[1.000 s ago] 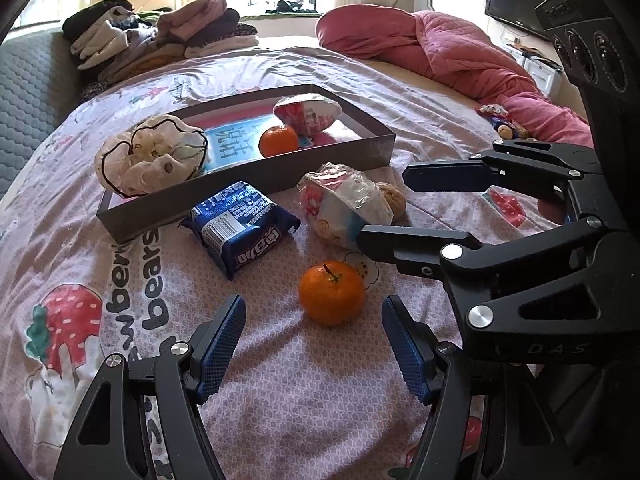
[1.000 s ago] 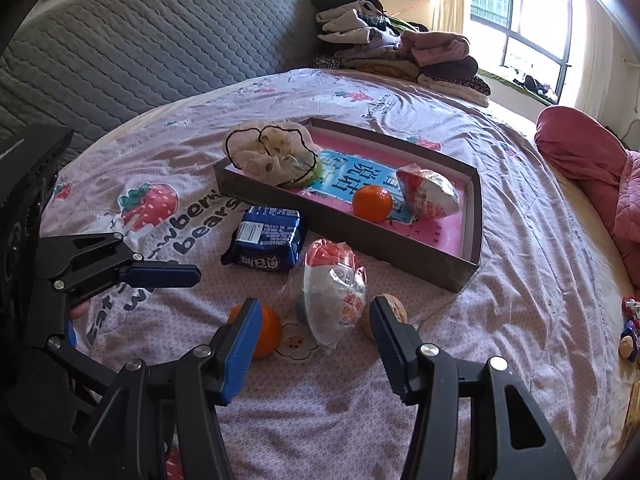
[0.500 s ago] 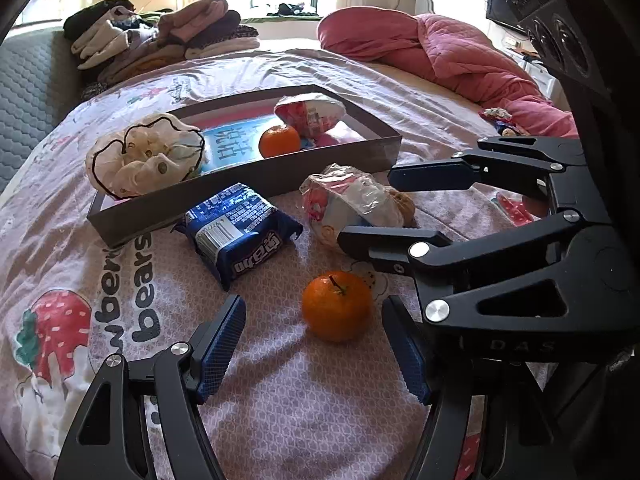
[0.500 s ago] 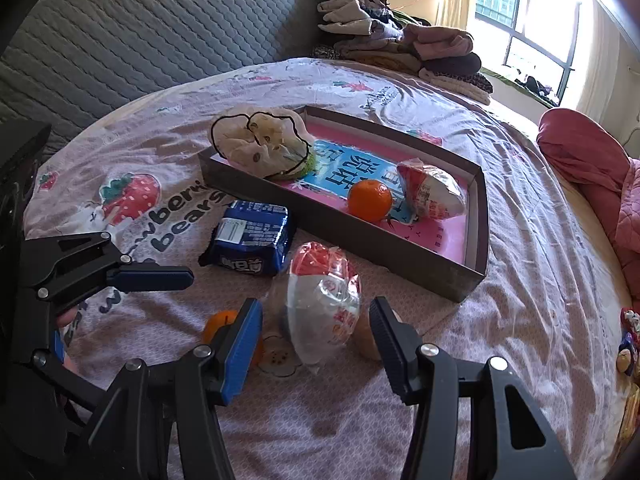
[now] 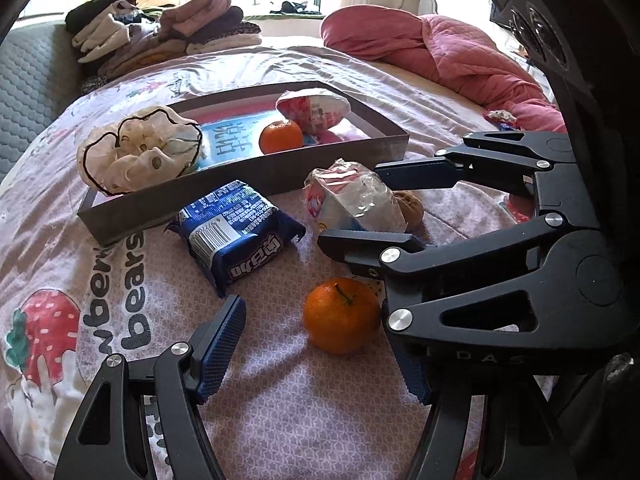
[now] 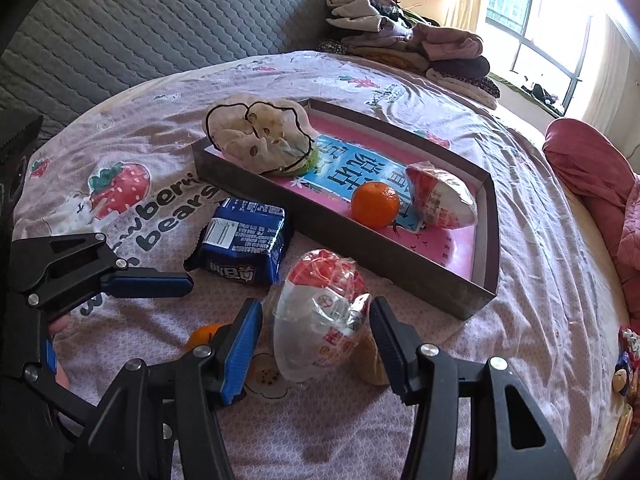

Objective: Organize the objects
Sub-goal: 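Straddle the orange with the left gripper while the right straddles the wrapped egg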

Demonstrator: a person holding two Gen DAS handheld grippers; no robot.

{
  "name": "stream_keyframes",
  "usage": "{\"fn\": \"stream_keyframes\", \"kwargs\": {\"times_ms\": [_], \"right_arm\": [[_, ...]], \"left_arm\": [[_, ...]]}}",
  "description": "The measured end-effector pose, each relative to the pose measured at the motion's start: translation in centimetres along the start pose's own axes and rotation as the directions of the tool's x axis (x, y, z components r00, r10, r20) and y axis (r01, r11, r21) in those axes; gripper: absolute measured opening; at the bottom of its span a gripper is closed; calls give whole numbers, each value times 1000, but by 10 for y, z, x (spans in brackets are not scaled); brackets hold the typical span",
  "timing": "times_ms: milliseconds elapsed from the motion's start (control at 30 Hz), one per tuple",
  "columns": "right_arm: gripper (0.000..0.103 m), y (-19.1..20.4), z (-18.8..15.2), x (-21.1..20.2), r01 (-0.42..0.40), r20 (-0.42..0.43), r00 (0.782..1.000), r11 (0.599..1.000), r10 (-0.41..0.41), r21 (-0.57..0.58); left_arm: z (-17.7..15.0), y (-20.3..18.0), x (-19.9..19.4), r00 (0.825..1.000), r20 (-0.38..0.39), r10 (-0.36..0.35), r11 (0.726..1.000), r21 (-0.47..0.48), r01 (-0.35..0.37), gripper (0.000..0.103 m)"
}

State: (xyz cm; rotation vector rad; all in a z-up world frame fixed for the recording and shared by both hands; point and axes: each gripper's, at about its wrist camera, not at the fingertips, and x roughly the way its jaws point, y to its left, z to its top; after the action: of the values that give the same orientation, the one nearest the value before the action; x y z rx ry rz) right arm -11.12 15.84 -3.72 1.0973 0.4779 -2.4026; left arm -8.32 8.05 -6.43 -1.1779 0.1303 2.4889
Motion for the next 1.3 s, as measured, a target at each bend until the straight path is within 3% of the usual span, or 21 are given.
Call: {"fn": "stream_keyframes", "kwargs": {"times_ms": [367, 700, 1033, 1300], "right_arm": [[55, 2, 4, 6, 11, 7, 1000, 1000, -11, -29], [53, -4, 5, 4, 1, 17, 1000, 1000, 0, -10], [53, -11, 6, -5, -17, 45, 999, 1000, 16, 17], [53, -13, 7, -10, -50, 70, 996, 998, 47, 40]], "left_arm": [[2, 2, 8, 1000, -1, -21, 1000, -19, 21, 66], [3, 1, 12, 996, -11, -89, 996, -17, 89, 39], [4, 3, 10, 995, -6, -102, 994, -29, 102, 38], [6, 0, 3, 998, 26, -49, 999, 3, 49, 38]]}}
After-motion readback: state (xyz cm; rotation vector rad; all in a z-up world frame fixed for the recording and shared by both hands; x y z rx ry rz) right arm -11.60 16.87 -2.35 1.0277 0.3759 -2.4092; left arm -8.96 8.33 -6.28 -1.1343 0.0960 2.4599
